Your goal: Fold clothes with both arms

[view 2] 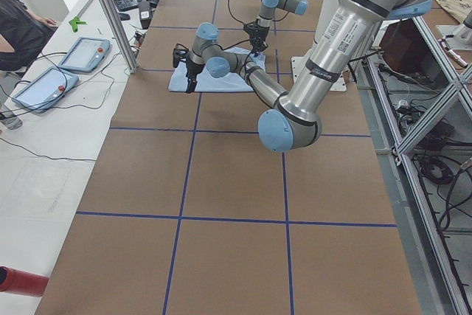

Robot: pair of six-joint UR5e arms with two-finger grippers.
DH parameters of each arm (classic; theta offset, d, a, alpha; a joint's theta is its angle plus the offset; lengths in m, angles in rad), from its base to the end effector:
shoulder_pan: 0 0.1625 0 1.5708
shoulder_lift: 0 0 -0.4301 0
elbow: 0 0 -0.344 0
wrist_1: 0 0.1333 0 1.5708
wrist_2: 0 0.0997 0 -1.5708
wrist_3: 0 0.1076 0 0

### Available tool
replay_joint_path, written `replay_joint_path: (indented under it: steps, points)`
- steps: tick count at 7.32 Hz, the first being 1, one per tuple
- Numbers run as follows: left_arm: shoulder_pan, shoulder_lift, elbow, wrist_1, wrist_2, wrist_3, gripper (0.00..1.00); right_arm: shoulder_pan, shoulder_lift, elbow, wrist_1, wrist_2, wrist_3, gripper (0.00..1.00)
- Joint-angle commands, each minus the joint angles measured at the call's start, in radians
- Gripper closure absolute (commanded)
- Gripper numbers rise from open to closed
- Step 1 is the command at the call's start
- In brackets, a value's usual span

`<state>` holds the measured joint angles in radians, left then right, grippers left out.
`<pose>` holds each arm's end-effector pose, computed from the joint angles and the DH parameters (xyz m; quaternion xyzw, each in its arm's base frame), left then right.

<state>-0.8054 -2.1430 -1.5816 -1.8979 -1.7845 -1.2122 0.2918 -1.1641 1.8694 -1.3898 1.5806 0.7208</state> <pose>0.3806 -0.5556 0.3205 0.1602 0.4177 -0.1522 0.8813 -0.5160 -0.2931 0.3253 0.2280 -0.3632 -0.2509 0.8679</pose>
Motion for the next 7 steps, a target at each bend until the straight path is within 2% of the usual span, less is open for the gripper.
replay_joint_path:
  steps: [1, 3, 4, 5, 7]
  points:
    - [0.0, 0.0, 0.005, -0.013, 0.001, -0.001, 0.0, -0.003, -0.002, 0.001, 0.0, -0.001, 0.002, 0.67]
    - [0.002, -0.001, 0.005, -0.013, 0.001, -0.001, 0.0, -0.008, -0.009, 0.001, 0.0, -0.001, 0.003, 0.69]
    - [0.002, -0.001, 0.005, -0.013, 0.001, -0.001, 0.0, -0.013, -0.011, -0.001, 0.0, -0.002, 0.003, 0.71]
    - [0.0, -0.001, 0.005, -0.013, 0.001, -0.001, 0.0, -0.013, -0.009, -0.001, 0.0, -0.002, 0.003, 0.8]
    - [0.0, -0.003, 0.005, -0.013, -0.001, -0.001, 0.0, -0.011, -0.008, 0.001, 0.0, -0.001, -0.001, 0.82]
